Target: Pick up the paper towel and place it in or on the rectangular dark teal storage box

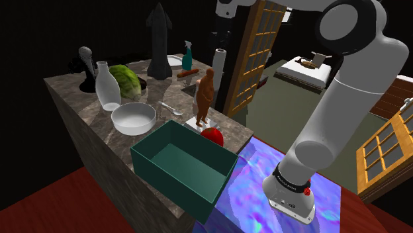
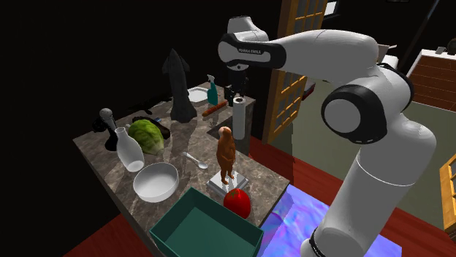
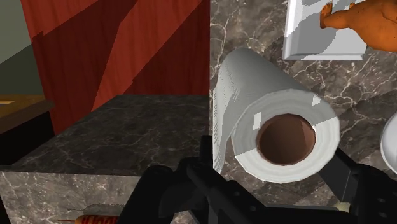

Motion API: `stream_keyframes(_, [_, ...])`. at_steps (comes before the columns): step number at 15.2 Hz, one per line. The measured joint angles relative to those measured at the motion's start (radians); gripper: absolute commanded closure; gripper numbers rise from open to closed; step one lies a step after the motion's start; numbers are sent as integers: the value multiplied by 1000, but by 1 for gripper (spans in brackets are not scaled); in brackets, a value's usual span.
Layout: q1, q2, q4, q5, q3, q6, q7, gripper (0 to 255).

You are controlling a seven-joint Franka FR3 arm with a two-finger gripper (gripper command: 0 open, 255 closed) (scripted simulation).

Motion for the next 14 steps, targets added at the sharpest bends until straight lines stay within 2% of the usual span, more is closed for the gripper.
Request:
stream_keyframes(9, [-4, 30, 160, 7, -3, -131, -6, 255])
stream_keyframes(14, [42, -69, 78, -17, 38, -146, 77, 255])
